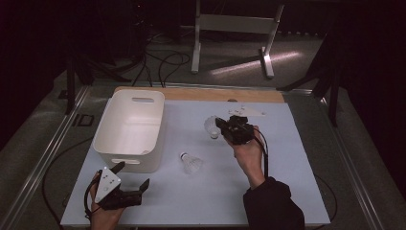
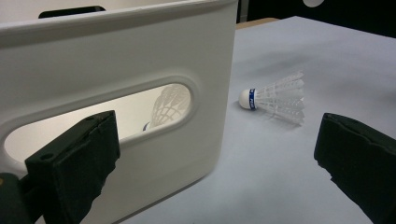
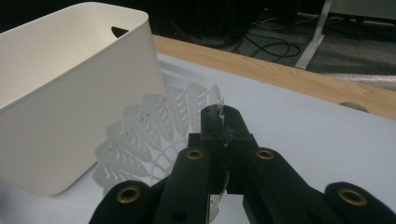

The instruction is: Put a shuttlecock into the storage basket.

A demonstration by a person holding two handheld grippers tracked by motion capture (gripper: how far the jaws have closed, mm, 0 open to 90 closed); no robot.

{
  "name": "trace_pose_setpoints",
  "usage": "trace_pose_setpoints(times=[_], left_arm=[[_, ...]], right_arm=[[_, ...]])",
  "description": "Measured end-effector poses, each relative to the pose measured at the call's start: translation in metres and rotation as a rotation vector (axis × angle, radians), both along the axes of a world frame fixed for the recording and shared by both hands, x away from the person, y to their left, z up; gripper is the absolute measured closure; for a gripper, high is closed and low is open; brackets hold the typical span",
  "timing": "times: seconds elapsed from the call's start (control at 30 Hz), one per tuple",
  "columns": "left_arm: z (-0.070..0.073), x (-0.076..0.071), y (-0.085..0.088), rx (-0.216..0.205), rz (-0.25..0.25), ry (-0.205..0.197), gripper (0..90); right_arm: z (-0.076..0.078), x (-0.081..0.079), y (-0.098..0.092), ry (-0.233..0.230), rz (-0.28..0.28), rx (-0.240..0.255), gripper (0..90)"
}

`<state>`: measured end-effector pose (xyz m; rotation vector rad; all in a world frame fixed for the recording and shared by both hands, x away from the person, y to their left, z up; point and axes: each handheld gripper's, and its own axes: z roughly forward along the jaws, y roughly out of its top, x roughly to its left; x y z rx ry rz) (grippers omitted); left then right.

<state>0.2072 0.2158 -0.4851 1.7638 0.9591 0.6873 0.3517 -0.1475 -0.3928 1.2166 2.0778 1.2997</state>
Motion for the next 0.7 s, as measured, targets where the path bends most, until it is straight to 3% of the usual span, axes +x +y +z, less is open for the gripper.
trace_pose_setpoints(times=[0.7], left_arm=[[0.0002, -0.0002, 0.0002, 0.000, 0.000, -0.002, 0.6]], right_arm=[[0.0005, 0.0061, 0.0101, 0.017, 0.017, 0.046, 89.9]])
